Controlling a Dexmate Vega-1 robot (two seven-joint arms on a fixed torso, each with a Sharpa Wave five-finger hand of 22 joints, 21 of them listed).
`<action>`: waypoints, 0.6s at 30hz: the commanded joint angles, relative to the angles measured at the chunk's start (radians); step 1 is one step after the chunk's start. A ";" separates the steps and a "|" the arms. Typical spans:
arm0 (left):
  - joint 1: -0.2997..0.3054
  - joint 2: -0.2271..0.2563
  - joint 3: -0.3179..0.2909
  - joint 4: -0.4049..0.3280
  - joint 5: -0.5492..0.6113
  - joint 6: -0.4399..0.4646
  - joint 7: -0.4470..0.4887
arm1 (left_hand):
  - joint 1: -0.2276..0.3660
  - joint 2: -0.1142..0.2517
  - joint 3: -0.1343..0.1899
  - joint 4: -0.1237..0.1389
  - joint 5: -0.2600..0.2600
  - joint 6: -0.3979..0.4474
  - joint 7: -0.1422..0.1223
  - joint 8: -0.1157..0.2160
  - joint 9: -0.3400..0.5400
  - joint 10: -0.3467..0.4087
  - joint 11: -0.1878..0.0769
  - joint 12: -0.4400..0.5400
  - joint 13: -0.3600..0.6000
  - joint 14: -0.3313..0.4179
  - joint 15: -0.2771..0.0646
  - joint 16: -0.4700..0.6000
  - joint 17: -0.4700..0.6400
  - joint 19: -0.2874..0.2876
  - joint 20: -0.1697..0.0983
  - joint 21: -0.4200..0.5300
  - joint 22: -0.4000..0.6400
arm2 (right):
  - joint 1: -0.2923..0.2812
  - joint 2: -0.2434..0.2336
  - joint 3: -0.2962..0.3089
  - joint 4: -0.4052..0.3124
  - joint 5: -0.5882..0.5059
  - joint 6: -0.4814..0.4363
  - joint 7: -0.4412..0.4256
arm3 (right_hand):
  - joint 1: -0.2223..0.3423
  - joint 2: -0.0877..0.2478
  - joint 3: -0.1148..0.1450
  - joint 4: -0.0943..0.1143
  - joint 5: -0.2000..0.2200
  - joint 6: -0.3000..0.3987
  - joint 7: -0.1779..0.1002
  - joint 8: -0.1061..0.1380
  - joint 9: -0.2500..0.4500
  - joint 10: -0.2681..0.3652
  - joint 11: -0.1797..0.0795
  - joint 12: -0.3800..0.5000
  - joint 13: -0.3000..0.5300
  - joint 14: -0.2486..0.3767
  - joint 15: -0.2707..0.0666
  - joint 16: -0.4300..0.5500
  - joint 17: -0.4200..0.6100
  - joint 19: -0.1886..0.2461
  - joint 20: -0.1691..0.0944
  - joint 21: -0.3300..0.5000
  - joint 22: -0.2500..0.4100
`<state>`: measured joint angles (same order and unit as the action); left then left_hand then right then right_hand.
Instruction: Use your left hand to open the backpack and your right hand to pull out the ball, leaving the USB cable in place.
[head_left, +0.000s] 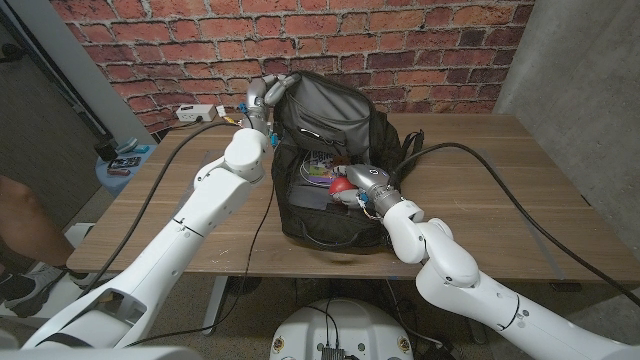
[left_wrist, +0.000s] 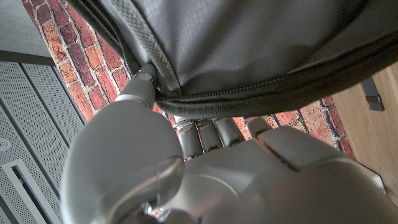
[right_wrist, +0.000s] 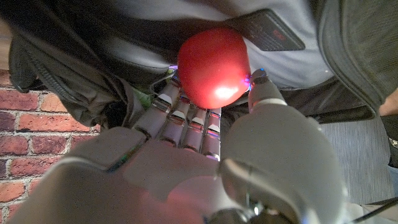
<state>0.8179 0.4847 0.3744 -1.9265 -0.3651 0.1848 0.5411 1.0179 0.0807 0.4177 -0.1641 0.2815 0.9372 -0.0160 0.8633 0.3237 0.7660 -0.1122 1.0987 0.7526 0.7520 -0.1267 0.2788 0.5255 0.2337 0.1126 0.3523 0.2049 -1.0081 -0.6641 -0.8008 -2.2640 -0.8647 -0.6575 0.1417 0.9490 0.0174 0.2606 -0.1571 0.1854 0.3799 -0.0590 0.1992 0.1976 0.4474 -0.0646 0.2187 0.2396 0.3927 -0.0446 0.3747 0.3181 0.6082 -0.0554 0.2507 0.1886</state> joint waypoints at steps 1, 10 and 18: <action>0.005 -0.002 0.008 -0.017 0.010 0.003 0.005 | 0.012 0.016 0.004 0.003 0.009 0.005 0.001 0.009 0.003 -0.006 0.000 0.005 0.000 0.006 -0.003 0.000 0.002 0.001 -0.001 0.005 0.002 | -0.009 -0.021 0.004 0.000 0.030 0.000 -0.014 | 0.011 0.000 -0.004 0.003 0.008 -0.005 -0.001 -0.002 0.003 -0.003 0.000 -0.003 0.003 -0.002 -0.089 0.003 0.004 -0.007 -0.010 -0.002 0.004; 0.009 -0.006 0.008 -0.026 0.018 0.006 0.014 | 0.010 0.016 0.004 0.003 0.009 0.003 0.001 0.009 0.002 -0.007 0.000 0.006 -0.001 0.007 -0.001 -0.002 0.003 0.000 -0.002 0.006 0.002 | -0.004 -0.023 -0.001 0.018 0.053 0.011 -0.029 | 0.015 0.000 -0.005 0.002 0.009 -0.017 0.003 -0.005 0.003 -0.005 0.003 -0.002 0.005 -0.002 -0.089 0.004 0.005 -0.005 -0.010 -0.001 0.004; 0.010 -0.008 0.006 -0.024 0.014 0.006 0.012 | 0.012 0.016 0.004 0.002 0.009 0.002 0.002 0.009 0.003 -0.009 -0.001 0.007 0.000 0.005 0.000 -0.003 0.005 0.000 -0.001 0.006 0.002 | 0.002 -0.023 -0.005 0.033 0.063 0.023 -0.054 | 0.046 0.003 -0.004 -0.007 0.014 -0.014 0.010 0.001 0.003 0.036 0.010 0.021 0.015 0.033 -0.102 0.022 0.010 0.028 -0.024 0.012 0.003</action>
<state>0.8249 0.4806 0.3812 -1.9482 -0.3517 0.1903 0.5506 1.0181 0.0806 0.4176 -0.1642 0.2854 0.9338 -0.0161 0.8632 0.3231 0.7604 -0.1178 1.0987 0.7503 0.7520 -0.1268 0.2788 0.5262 0.2337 0.1125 0.3523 0.2050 -1.0115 -0.6840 -0.8000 -2.2484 -0.8199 -0.6486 0.1135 0.9794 0.0169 0.2541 -0.1562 0.1925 0.3639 -0.0538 0.1954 0.1975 0.4589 -0.0545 0.2246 0.2467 0.4060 -0.0443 0.3866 0.3229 0.6125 -0.0592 0.2520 0.1885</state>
